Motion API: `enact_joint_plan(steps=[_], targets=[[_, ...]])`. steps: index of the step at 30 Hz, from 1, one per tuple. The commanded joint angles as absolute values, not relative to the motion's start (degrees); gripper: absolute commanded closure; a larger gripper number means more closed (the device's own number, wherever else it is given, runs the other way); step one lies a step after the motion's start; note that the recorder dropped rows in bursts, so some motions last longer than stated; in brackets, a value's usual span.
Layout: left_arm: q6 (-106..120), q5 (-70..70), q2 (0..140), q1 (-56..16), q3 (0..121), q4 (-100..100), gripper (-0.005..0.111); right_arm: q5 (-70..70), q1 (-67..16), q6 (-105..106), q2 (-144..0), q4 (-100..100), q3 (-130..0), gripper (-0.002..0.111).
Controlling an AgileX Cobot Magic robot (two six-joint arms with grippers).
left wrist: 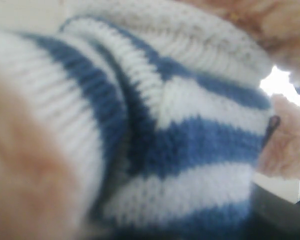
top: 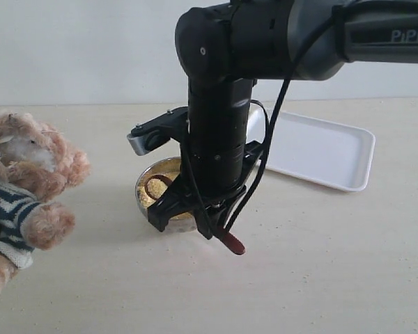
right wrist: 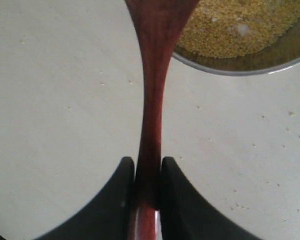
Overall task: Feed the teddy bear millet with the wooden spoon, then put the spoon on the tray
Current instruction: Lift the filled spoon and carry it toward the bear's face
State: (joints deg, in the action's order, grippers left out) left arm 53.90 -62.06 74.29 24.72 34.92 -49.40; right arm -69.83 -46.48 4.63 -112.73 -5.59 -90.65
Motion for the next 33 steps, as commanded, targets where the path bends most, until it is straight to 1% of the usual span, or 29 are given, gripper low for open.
enact_joint_plan(steps=[1, 15, 25, 33], targets=[[53.6, -62.63, 73.39, 24.81, 35.11, -50.49, 0.1, -69.96, -45.67, 4.61, -111.62, -6.08, -91.04, 0.106], [53.6, -62.63, 73.39, 24.81, 35.11, -50.49, 0.1, -69.96, -48.23, 6.05, -108.0, -3.82, -93.45, 0.106], [53.6, -62.54, 73.39, 24.81, 35.11, -50.49, 0.1, -69.96, -53.12, 5.63, -107.91, -4.35, -99.61, 0.106], [53.6, -62.49, 73.39, 24.81, 35.11, -50.49, 0.1, -69.96, -55.91, 5.22, -107.91, -5.71, -101.88, 0.106]])
